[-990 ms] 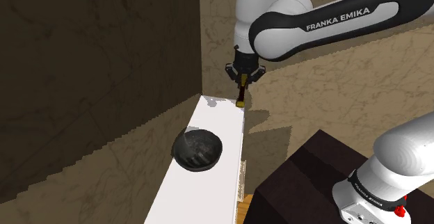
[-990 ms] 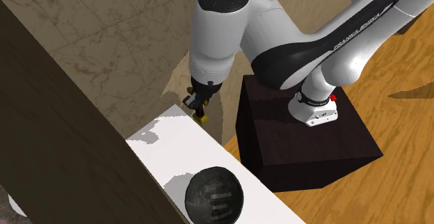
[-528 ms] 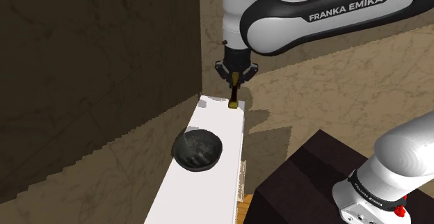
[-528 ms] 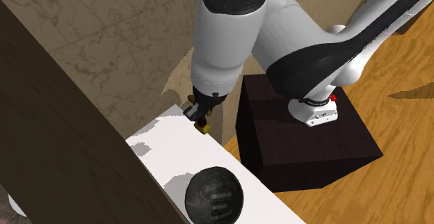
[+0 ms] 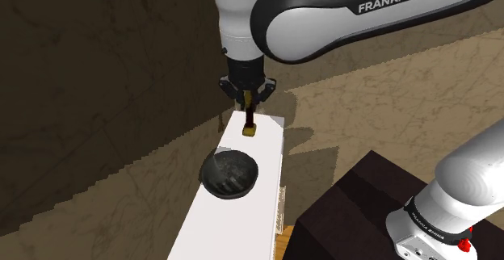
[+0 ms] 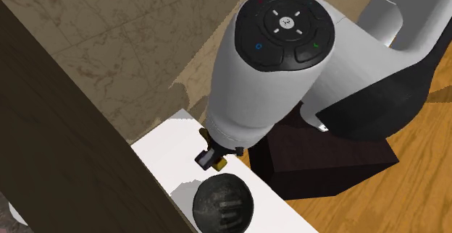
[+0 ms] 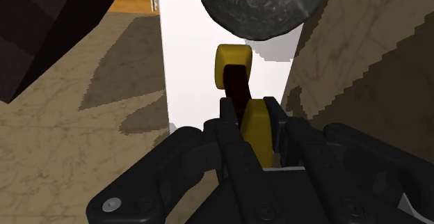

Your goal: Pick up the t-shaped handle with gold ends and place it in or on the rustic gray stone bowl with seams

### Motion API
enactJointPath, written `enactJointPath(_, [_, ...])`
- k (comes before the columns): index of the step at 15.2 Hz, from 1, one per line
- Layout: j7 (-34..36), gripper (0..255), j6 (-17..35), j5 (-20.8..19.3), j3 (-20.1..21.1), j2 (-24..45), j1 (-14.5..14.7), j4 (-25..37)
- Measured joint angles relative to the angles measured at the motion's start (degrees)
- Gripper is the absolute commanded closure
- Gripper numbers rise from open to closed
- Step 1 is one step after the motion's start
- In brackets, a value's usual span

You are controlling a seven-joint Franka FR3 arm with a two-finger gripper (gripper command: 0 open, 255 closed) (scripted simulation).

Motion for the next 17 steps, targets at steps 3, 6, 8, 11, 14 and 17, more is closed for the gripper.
enactJointPath(3, [7.35,255,-3.59,-5.59,4.21,6.84,2.1,5.65])
enactJointPath(6, [14.75,255,-7.87,-12.38,6.21,15.02,7.0,12.01])
enactJointPath(8, [16.23,255,-7.62,-13.85,5.99,16.67,8.09,12.22])
enactJointPath(11, [17.21,255,-5.88,-14.41,5.87,17.13,8.3,10.51])
enactJointPath(14, [18.1,255,-3.85,-15.13,5.62,17.72,8.42,8.61])
enactJointPath(17, [19.04,255,-1.97,-15.98,5.32,18.45,8.63,6.92])
